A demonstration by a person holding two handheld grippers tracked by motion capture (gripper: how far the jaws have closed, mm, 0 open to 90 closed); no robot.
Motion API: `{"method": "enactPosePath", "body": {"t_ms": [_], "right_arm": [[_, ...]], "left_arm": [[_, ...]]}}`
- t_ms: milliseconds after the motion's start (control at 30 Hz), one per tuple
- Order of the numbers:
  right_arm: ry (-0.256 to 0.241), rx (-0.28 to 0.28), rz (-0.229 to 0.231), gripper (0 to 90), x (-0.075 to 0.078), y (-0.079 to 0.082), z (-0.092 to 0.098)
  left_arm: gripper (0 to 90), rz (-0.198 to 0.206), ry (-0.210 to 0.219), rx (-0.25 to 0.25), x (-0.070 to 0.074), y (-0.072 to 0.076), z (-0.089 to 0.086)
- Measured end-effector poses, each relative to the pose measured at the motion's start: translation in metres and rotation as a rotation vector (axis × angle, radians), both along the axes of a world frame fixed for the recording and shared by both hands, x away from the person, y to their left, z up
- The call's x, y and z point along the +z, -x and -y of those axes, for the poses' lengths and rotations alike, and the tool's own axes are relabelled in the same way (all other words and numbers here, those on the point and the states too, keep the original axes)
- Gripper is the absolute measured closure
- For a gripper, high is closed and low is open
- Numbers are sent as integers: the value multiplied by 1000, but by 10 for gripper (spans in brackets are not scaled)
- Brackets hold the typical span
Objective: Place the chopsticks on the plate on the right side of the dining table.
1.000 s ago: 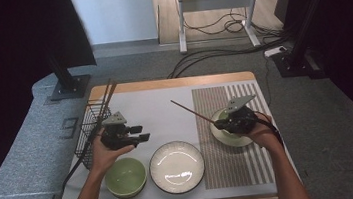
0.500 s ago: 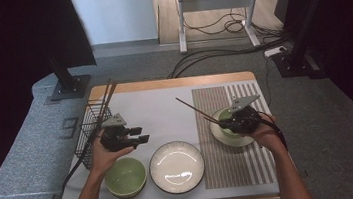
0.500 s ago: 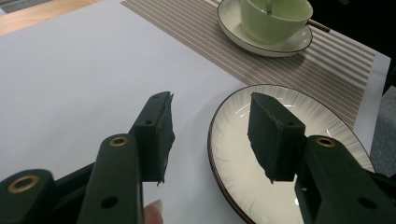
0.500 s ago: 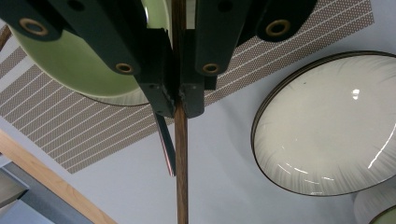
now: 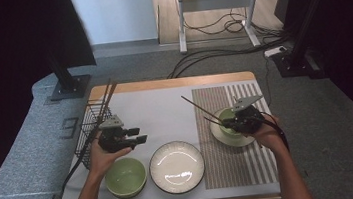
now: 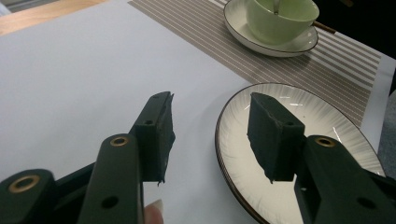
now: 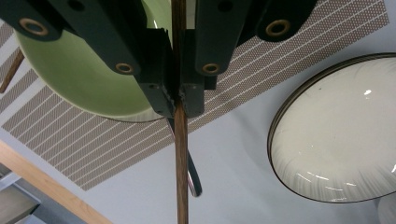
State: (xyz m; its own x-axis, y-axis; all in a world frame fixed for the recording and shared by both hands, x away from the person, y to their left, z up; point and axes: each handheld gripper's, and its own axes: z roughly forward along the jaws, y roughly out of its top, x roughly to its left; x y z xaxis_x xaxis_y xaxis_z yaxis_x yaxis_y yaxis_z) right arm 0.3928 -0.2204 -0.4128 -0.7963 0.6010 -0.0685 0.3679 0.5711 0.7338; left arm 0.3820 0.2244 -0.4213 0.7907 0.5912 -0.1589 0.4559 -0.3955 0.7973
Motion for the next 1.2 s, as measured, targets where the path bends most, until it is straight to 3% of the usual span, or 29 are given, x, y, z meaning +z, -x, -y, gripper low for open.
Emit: {"method": "enactPosePath", "body": {"t_ms": [667,1200], "right_arm": [[-22,-87,-31,847,-12,1,26],[-40,-163,-27,847,-18,0,42]], "left_arm": [[504,-6,9,3,-3,0,-1],[503,-15,0,15,-1,-2,-4]]}}
